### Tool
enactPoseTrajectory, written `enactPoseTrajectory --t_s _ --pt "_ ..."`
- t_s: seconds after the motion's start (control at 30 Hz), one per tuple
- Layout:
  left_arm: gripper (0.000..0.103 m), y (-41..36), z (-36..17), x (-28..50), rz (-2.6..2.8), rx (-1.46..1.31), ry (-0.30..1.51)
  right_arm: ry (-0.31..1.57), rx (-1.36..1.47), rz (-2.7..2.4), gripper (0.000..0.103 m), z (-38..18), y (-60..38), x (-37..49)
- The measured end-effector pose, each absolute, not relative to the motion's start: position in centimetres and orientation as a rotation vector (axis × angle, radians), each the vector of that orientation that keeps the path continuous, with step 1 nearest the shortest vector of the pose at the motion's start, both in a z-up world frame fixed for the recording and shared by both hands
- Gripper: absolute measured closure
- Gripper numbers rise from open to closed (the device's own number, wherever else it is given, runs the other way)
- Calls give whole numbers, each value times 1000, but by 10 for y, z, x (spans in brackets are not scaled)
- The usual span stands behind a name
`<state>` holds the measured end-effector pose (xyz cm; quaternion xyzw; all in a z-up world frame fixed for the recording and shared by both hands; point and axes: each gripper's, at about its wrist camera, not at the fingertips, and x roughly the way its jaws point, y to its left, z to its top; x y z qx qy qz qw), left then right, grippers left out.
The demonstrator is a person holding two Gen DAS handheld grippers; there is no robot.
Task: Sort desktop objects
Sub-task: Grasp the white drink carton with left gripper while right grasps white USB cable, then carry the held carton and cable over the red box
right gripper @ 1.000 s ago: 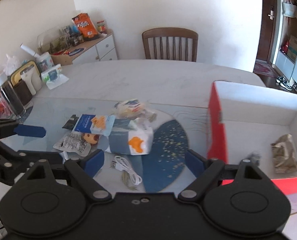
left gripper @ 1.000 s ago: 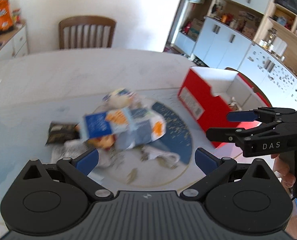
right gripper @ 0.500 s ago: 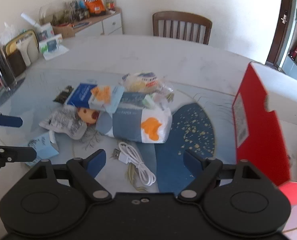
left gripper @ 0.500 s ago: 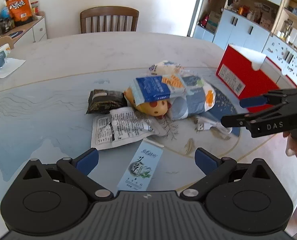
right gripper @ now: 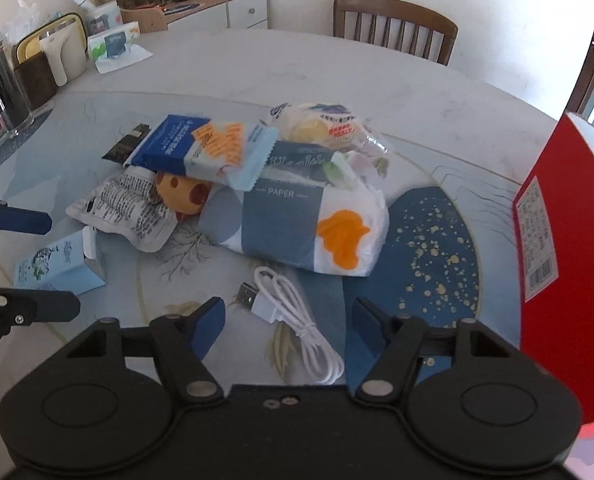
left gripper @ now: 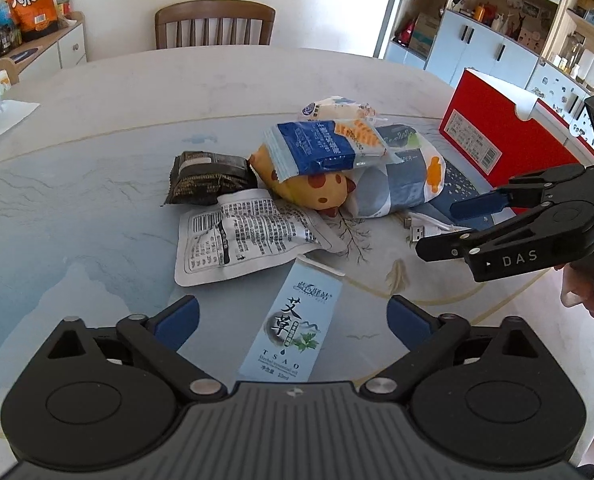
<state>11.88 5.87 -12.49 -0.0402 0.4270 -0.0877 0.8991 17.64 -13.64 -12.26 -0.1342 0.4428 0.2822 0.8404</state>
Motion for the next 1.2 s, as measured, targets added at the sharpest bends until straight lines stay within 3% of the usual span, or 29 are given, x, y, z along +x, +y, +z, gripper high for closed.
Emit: enactPoseTrajectory --t_s 0.33,0.4,0.53,0.6,0.67,0.77,1.2 --pt "35 55 -131 117 -186 -55 884 909 -283 598 47 -125 -138 175" --pt "48 56 -130 116 -186 -63 881 903 -279 594 55 -125 -139 174" --pt "52 59 -128 111 -171 -76 864 895 -277 591 71 -124 -138 172" --pt "64 60 -129 110 -172 -86 868 893 -282 591 82 -123 -137 171" --pt "69 61 -129 111 -177 -93 872 893 -296 577 87 -122 -136 170" --pt "72 62 -129 111 -169 -95 873 901 -292 552 92 -121 -139 169" --pt "74 58 -113 104 -166 -114 869 911 -192 493 92 -104 -172 155"
